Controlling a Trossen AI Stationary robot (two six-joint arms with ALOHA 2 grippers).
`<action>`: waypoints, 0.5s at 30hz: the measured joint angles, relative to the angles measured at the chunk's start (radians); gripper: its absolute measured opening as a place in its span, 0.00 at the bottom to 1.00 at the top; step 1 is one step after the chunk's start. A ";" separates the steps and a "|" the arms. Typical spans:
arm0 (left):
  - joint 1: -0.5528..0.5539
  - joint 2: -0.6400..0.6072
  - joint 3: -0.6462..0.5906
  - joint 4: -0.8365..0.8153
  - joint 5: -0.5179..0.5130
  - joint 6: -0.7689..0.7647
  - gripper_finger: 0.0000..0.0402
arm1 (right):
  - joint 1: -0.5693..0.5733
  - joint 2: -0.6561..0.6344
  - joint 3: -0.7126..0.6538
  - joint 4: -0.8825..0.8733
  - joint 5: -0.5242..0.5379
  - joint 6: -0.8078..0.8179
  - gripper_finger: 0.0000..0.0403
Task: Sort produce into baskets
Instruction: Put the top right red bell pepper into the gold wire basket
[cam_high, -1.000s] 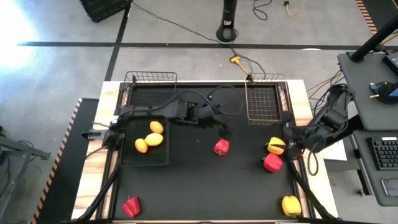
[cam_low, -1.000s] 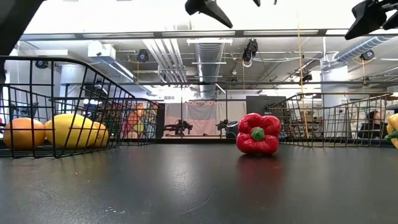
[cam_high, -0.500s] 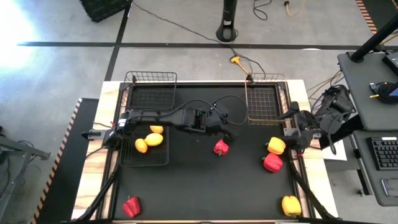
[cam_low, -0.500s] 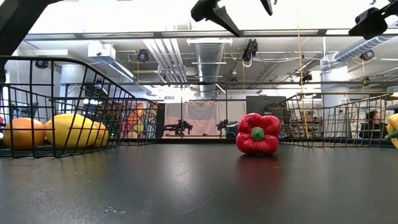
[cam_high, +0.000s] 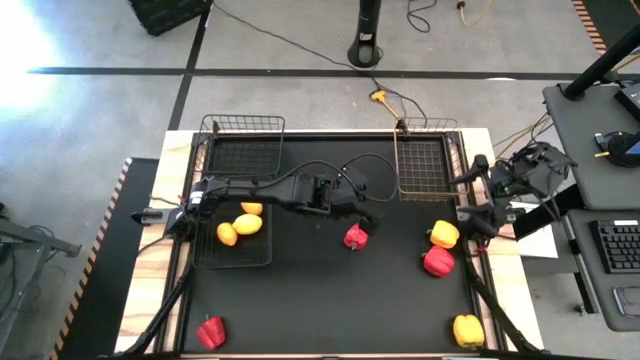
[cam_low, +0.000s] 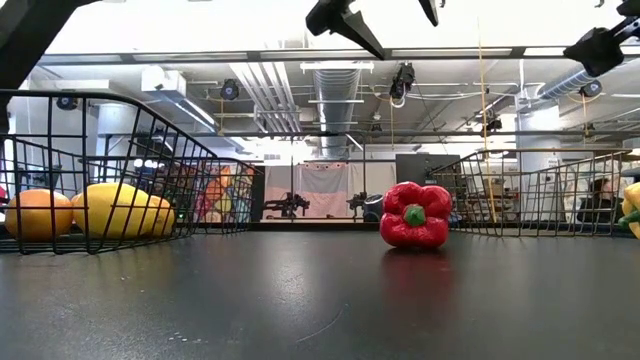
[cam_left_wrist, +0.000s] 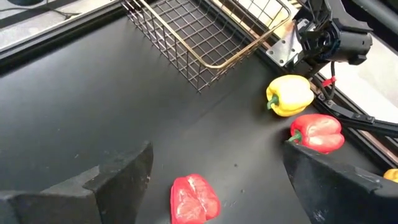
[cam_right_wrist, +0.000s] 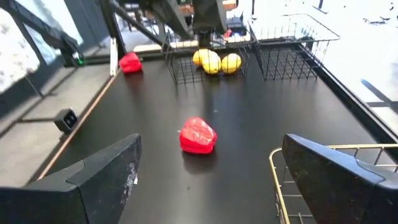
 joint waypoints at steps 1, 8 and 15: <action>0.000 0.000 0.000 0.000 0.000 0.000 0.85 | 0.000 -0.012 0.000 0.000 0.000 0.000 0.95; 0.000 0.000 -0.001 0.001 -0.016 -0.005 0.85 | 0.000 -0.022 -0.007 0.015 -0.031 -0.018 0.95; 0.000 0.000 -0.001 0.005 -0.017 -0.015 0.85 | 0.000 -0.032 -0.008 0.021 -0.045 -0.031 0.95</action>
